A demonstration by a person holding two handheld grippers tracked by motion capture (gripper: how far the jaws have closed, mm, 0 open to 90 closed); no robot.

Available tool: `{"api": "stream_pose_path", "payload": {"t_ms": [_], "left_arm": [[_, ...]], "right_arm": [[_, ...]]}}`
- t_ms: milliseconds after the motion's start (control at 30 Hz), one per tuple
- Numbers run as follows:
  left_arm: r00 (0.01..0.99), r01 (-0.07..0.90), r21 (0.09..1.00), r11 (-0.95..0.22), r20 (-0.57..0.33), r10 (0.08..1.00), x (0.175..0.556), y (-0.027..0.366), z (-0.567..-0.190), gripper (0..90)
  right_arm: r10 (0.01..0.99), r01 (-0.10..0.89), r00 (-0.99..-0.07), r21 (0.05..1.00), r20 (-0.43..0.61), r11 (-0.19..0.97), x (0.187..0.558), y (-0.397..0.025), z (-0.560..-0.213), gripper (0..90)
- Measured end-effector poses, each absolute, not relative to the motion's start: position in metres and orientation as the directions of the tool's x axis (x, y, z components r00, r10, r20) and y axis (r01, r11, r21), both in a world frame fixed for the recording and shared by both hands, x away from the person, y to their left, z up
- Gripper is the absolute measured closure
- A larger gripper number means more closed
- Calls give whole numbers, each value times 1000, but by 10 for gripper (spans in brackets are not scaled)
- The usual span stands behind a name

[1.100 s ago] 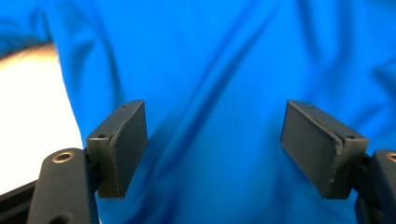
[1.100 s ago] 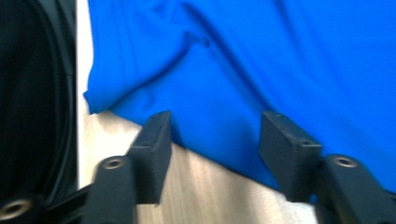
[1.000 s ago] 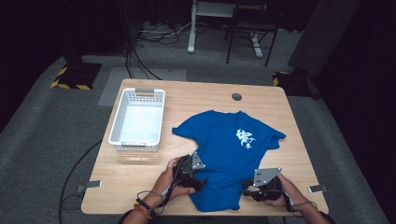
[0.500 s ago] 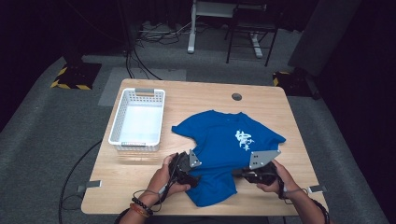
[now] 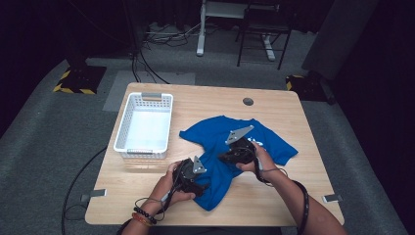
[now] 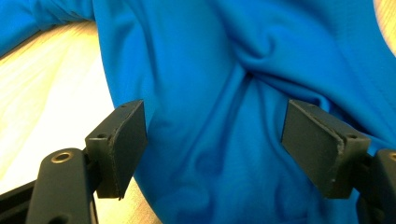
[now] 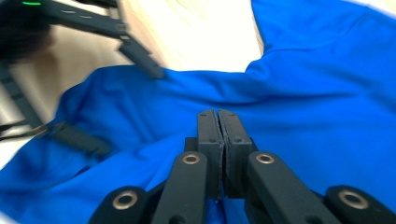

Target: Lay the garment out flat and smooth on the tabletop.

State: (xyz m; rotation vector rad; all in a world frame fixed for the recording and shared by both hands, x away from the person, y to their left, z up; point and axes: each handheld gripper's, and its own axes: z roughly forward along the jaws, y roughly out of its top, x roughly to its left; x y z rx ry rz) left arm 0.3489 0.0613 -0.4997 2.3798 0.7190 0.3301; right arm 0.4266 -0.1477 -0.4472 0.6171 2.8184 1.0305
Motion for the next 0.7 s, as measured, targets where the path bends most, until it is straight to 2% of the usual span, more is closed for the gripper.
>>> {"api": "stream_pose_path", "payload": {"t_ms": [100, 200, 300, 367, 500, 700], "left_arm": [[820, 416, 634, -653, 50, 570, 349, 62, -500, 224], [816, 420, 642, -642, 41, 576, 349, 63, -501, 224], [814, 425, 647, -633, 33, 580, 348, 64, -502, 224], [814, 425, 651, -629, 29, 581, 349, 65, -503, 224], [814, 425, 650, -630, 29, 579, 349, 65, -503, 224], [812, 424, 657, -624, 29, 582, 348, 66, -503, 223]], "right_arm": [[428, 376, -902, 608, 65, 700, 437, -139, -461, 871], [447, 400, -891, 613, 84, 681, 443, -141, -468, 756], [461, 393, -885, 639, 67, 661, 439, -157, -466, 707], [446, 348, -895, 658, 21, 668, 431, -172, -462, 710], [409, 298, -912, 678, -5, 672, 413, -200, -461, 754], [365, 278, -931, 664, 9, 694, 405, -199, -478, 784]]}}
